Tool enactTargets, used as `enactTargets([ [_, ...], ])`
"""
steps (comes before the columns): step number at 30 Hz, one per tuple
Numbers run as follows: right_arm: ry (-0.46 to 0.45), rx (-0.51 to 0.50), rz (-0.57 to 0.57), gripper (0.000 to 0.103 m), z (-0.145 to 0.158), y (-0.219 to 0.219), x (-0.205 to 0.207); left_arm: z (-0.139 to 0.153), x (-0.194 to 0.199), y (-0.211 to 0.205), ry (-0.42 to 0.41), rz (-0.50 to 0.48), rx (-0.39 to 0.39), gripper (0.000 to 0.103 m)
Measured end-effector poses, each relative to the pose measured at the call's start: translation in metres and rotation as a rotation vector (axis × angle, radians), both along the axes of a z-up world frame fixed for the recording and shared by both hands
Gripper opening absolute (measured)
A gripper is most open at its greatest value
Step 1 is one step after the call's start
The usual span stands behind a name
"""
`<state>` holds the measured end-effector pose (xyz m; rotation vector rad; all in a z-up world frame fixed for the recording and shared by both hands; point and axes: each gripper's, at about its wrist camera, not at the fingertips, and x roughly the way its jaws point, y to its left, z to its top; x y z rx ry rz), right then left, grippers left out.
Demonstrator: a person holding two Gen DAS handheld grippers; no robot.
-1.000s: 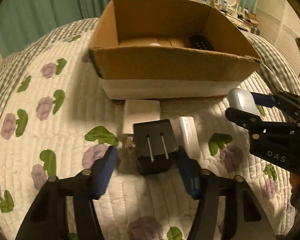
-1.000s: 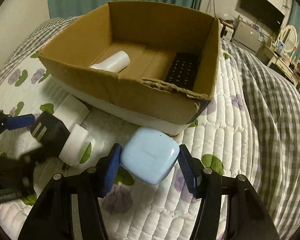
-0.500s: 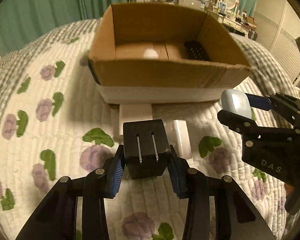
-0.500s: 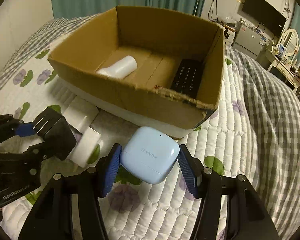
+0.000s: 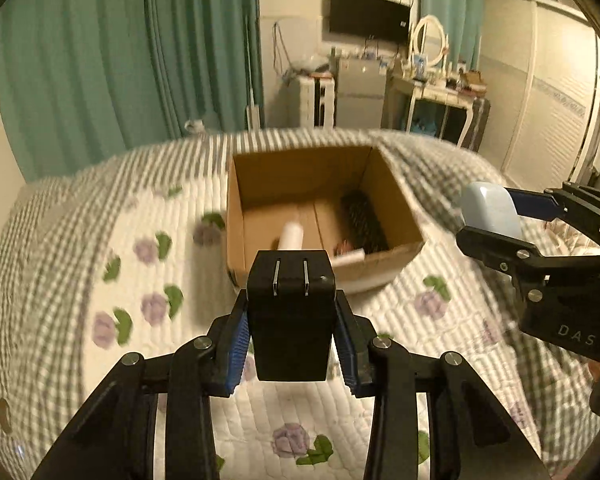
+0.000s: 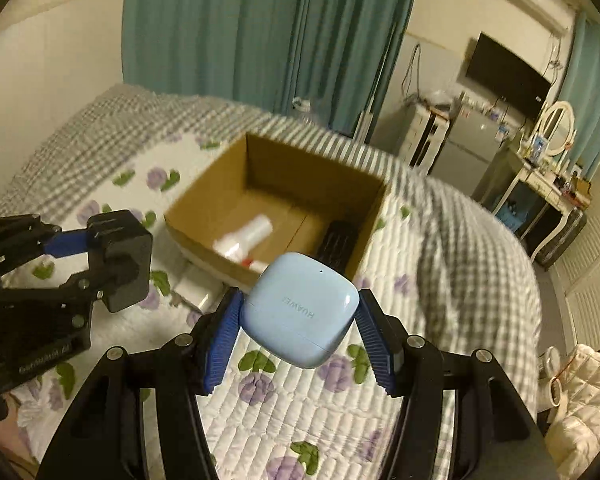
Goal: Organize rigid objects
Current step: 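Lower the charger and earbud case into the box and open both tools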
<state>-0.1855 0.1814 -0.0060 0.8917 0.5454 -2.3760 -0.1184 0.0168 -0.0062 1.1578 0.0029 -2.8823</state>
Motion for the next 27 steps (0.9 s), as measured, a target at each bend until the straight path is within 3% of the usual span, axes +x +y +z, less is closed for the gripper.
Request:
enactTargets([
  [1,0.021,-0.026,-0.009,0.057,0.015,0.004,0.004,0.007,0.000,-0.001,0.013,-0.002,0.006,0.039],
  [8,0.058,-0.080,-0.024,0.057,0.048,0.002,-0.005,0.045,-0.018,-0.001,0.061,-0.023,0.019,0.039],
  [14,0.071,-0.105,-0.013,0.057,0.053,-0.012,-0.033,0.052,-0.056,0.001,0.072,-0.028,0.002,0.039],
  [20,0.048,-0.117,-0.020,0.057,0.032,-0.028,-0.076,0.030,-0.105,-0.001,0.060,-0.032,-0.032,0.039],
  [27,-0.007,-0.117,-0.050,0.057,-0.012,-0.039,-0.123,-0.027,-0.152,-0.013,-0.008,-0.032,-0.022,0.039],
])
